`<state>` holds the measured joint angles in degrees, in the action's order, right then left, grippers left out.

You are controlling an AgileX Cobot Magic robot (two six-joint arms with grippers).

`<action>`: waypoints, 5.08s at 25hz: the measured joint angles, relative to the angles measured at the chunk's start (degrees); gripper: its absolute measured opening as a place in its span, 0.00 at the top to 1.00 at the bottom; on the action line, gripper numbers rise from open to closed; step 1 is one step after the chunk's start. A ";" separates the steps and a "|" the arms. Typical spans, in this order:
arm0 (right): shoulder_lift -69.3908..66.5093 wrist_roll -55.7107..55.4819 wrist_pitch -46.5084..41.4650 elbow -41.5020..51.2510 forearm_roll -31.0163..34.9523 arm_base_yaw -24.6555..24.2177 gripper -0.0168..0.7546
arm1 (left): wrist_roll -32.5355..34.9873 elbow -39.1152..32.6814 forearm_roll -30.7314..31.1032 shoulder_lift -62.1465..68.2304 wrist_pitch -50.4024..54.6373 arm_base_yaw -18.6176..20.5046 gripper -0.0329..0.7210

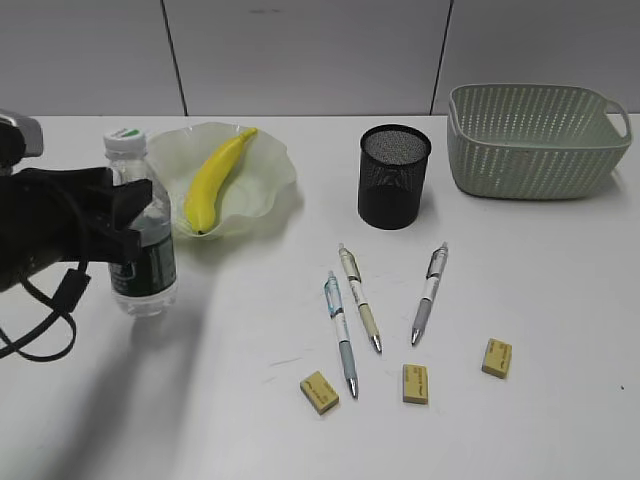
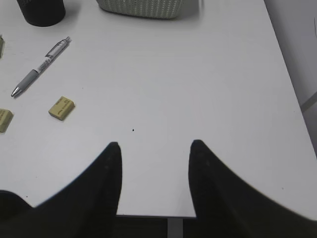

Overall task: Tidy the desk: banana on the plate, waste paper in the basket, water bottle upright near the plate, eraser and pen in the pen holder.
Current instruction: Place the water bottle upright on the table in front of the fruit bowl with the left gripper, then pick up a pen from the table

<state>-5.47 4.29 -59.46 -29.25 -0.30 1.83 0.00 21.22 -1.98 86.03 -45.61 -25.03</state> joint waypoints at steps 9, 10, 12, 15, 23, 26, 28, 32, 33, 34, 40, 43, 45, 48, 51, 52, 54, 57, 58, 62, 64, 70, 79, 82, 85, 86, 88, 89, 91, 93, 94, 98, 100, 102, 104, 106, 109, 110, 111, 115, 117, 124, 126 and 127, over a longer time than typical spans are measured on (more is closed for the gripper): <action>0.00 0.00 0.00 0.00 -0.05 0.00 0.51 | 0.00 -1.38 0.00 12.94 -20.35 0.08 0.51; 0.00 0.00 0.00 0.00 -0.05 0.00 0.51 | 0.00 -1.43 0.07 13.59 -20.26 0.08 0.51; 0.00 0.00 0.00 0.00 -0.05 0.00 0.51 | 0.00 -1.96 0.07 14.24 -20.27 0.08 0.51; 0.00 0.00 0.00 0.00 -0.05 0.00 0.51 | 0.00 -3.55 0.18 14.24 -21.73 0.08 0.51; 0.00 0.00 0.00 0.00 -0.05 0.00 0.51 | 0.00 -7.42 2.28 14.07 -25.52 0.14 0.47; 0.00 0.00 0.00 0.00 -0.05 0.00 0.51 | 0.00 -7.52 5.64 14.07 -25.12 0.13 0.37; 0.00 0.00 0.00 0.00 -0.05 0.00 0.51 | 0.00 -7.57 8.38 14.07 -24.59 0.13 0.32; 0.00 0.00 0.00 0.00 -0.05 0.00 0.51 | 0.00 -7.77 10.38 14.01 -24.19 0.13 0.29; 0.00 0.00 0.00 0.00 -0.05 0.00 0.51 | 0.00 -7.96 10.38 13.88 -24.12 0.13 0.29; 0.00 0.00 0.00 0.00 -0.05 0.00 0.51 | 0.00 -8.02 10.24 13.52 -23.88 0.13 0.29; 0.00 -0.02 0.00 0.00 -0.05 0.00 0.51 | -2.87 -8.02 8.65 6.23 -23.42 0.13 0.29; 0.00 -0.02 0.00 0.00 -0.05 0.00 0.51 | -3.09 -8.02 8.12 -0.27 -19.02 0.13 0.29; 0.00 -0.02 0.00 0.00 -0.05 0.00 0.51 | -3.29 -8.03 8.12 -6.07 -13.45 0.13 0.30; 0.00 -0.02 0.00 0.00 -0.05 0.00 0.51 | -4.28 -5.78 6.32 -16.10 3.82 0.13 0.32; 0.00 -0.02 0.00 0.00 -0.05 0.00 0.51 | -4.77 2.25 3.89 -25.92 34.30 0.15 0.32; 0.00 -0.02 0.00 0.00 -0.05 0.00 0.51 | -4.77 5.35 3.84 -28.88 42.42 0.15 0.32; 0.00 -0.02 0.00 0.00 -0.05 0.00 0.51 | -4.77 10.26 3.91 -33.81 58.70 0.15 0.33; 0.00 -0.02 0.00 0.00 -0.05 0.00 0.51 | -4.77 13.38 5.33 -42.90 74.71 0.15 0.35; 0.00 -0.02 0.00 0.00 -0.05 0.00 0.51 | -4.77 13.63 5.64 -45.62 81.10 0.15 0.36; 0.00 -0.02 0.00 0.00 -0.05 0.00 0.51 | -4.77 13.63 5.84 -56.31 97.01 0.15 0.38; 0.00 -0.02 0.00 0.00 -0.10 0.00 0.51 | -4.81 13.63 5.84 -61.82 100.89 0.15 0.38; 0.00 -0.07 0.00 0.00 -0.10 0.00 0.51 | -6.07 10.77 6.44 -73.29 107.39 0.15 0.38; 0.00 -0.07 0.02 0.00 -0.10 0.00 0.51 | -4.97 9.66 5.52 -80.74 106.41 0.15 0.42; -1.11 -0.07 0.66 -0.19 -0.10 0.00 0.51 | -1.21 9.66 5.52 -81.03 106.34 0.15 0.47; -4.00 0.16 2.22 -1.55 0.30 0.00 0.51 | 0.00 9.66 5.52 -81.38 106.16 0.20 0.52; -5.46 0.47 3.27 -2.17 0.92 0.00 0.51 | -0.31 9.66 5.52 -82.02 106.12 0.51 0.52; -8.69 0.88 5.28 -3.45 1.26 0.00 0.51 | -1.08 9.66 5.52 -84.55 106.04 1.80 0.53; -10.74 1.02 6.32 -4.11 1.58 0.00 0.51 | -1.49 9.61 5.52 -85.57 106.07 2.53 0.53; -14.60 2.15 8.32 -5.25 2.92 0.00 0.51 | -2.13 9.61 5.52 -86.39 106.15 4.76 0.53; -18.14 3.56 10.94 -5.98 4.54 0.00 0.51 | -2.25 9.61 5.39 -86.39 106.10 6.88 0.53; -19.73 4.25 12.09 -6.12 5.56 0.00 0.51 | -2.30 9.61 5.32 -86.39 106.02 7.82 0.53; -27.39 5.49 14.57 -6.17 8.29 0.00 0.51 | -2.41 9.57 5.25 -86.39 106.08 9.39 0.54; -32.83 5.78 15.21 -6.17 9.03 0.00 0.51 | -2.41 9.57 5.24 -86.39 106.08 9.51 0.54; -38.40 6.75 16.19 -6.17 10.56 0.00 0.51 | -2.41 9.57 5.24 -86.39 106.08 9.56 0.54; -45.39 8.16 17.41 -6.37 13.23 0.00 0.51 | -2.41 9.57 5.24 -86.39 106.08 9.58 0.54; -51.05 9.40 18.33 -7.11 15.81 0.66 0.53 | -2.41 9.57 5.24 -86.39 106.08 9.58 0.54; -60.60 9.84 20.64 -8.97 16.43 5.08 0.56 | -2.41 9.57 5.24 -86.39 106.08 9.58 0.54; -63.99 9.44 21.70 -9.88 16.43 7.34 0.57 | -2.41 9.57 5.24 -86.39 106.08 9.58 0.54; -67.46 8.05 22.71 -11.18 16.14 9.65 0.57 | -2.41 9.57 5.24 -86.39 106.08 9.58 0.55; -80.92 -2.95 25.53 -18.75 10.35 16.84 0.54 | -2.41 9.57 5.24 -86.39 106.08 9.58 0.57; -88.55 -8.79 25.03 -24.47 6.85 19.19 0.49 | -2.41 9.57 5.24 -86.39 106.08 9.58 0.57; -108.47 -19.84 16.84 -44.27 4.59 21.51 0.41 | -2.41 9.57 5.24 -86.39 106.08 9.58 0.60; -111.95 -22.12 15.53 -48.35 3.93 21.50 0.41 | -2.41 9.57 5.24 -86.39 106.08 9.58 0.61; -113.61 -23.01 15.07 -50.31 3.63 21.50 0.41 | -2.41 9.57 5.24 -86.39 106.08 9.58 0.61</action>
<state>-119.08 -18.72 -44.39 -79.56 3.33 23.34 -2.41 30.80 3.26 -0.36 60.47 -15.46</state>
